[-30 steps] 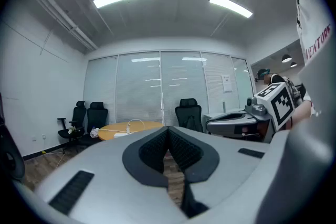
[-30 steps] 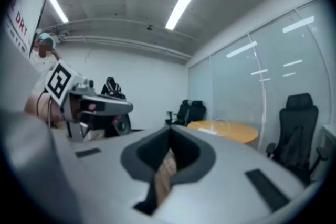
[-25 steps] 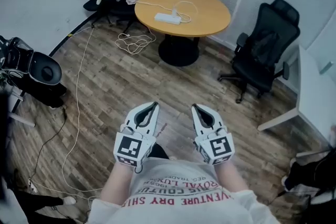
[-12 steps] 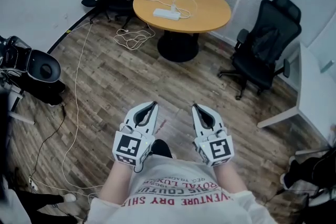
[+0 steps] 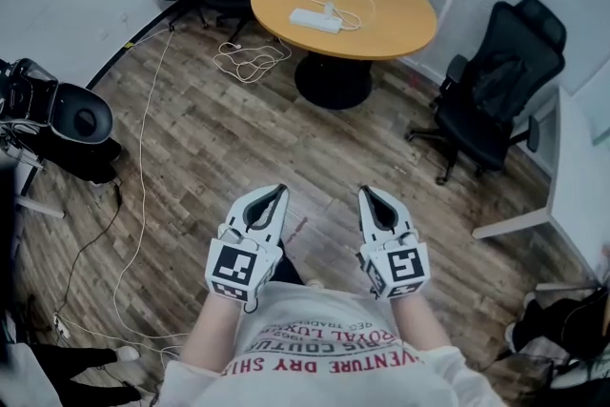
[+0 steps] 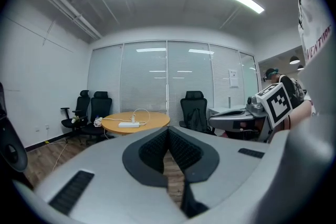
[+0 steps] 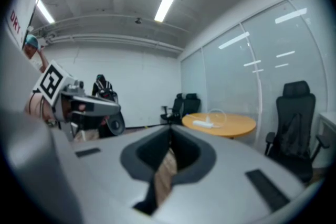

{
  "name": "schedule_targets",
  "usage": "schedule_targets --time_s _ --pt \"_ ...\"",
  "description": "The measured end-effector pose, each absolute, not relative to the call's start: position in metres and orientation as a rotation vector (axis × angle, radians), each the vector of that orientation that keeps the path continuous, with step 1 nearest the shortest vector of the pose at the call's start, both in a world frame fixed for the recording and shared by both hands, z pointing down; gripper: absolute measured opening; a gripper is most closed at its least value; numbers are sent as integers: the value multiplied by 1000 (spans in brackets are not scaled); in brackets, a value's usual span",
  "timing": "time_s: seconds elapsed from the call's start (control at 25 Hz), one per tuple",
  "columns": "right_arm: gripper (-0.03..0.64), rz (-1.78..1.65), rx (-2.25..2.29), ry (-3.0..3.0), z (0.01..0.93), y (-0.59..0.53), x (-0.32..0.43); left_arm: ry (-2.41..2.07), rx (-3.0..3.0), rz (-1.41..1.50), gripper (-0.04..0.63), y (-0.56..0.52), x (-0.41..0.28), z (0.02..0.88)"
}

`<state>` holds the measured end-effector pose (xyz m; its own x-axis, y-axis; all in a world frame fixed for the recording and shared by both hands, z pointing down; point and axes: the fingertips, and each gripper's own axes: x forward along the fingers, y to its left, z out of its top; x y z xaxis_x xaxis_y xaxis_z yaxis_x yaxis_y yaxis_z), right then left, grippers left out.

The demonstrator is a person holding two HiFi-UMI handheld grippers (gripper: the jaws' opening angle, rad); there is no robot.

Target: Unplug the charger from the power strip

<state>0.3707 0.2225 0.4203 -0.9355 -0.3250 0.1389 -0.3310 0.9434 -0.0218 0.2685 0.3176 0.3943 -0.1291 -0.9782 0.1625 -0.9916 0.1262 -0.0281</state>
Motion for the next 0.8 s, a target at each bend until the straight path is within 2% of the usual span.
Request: schedule_targets --time_s 0.24,0.8 --pt "29 75 505 -2938 426 201 302 -2254 1995 181 34 294 198 404" --pt "29 65 636 -2860 409 148 102 -2227 2050 136 34 237 -31 376"
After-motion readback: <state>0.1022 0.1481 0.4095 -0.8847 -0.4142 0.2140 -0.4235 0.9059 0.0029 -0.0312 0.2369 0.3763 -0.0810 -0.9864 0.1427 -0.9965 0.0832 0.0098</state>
